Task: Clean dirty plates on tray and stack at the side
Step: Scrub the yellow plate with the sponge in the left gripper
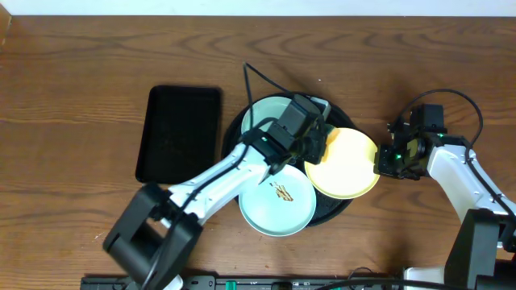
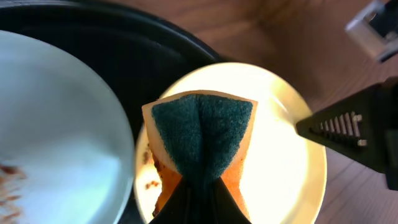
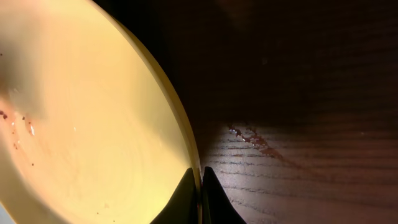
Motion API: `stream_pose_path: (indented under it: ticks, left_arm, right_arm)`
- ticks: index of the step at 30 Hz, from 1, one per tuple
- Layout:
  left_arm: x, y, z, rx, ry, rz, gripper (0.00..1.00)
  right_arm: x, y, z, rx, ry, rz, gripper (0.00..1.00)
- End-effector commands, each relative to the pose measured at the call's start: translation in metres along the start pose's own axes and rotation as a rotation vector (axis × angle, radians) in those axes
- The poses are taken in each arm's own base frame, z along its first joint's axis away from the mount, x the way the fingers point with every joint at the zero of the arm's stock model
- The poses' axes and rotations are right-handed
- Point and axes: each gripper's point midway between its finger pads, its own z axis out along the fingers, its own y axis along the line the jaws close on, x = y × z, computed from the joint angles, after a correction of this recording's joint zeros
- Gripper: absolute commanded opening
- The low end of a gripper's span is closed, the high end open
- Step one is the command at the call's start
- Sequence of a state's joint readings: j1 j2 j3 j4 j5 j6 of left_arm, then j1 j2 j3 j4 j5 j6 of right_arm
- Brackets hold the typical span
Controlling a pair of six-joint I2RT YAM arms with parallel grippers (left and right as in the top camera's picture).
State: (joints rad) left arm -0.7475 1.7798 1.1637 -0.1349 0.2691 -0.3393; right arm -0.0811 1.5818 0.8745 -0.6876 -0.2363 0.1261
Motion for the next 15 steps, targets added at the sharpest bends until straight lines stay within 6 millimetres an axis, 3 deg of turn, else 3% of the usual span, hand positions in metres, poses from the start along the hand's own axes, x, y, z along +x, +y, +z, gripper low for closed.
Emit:
stream_pose_path:
  ticks: [1,9,15]
  left_arm:
    - [0.019,-0.009,0.026,0.042,0.061,0.030,0.08]
    - [0.046,0.028,0.064,-0.077,0.118,0.027,0.07]
    - [0.034,0.076,0.054,-0.346,0.049,0.048,0.07]
  right_arm:
    - [-0.005,-0.001,-0.002,0.000,-0.009,0.003,0.02]
    - [-0.005,-0.001,-0.002,0.000,-0.008,0.004,0.02]
    - [-0.004,-0.001,-0.002,0.000,-0.005,0.004,0.02]
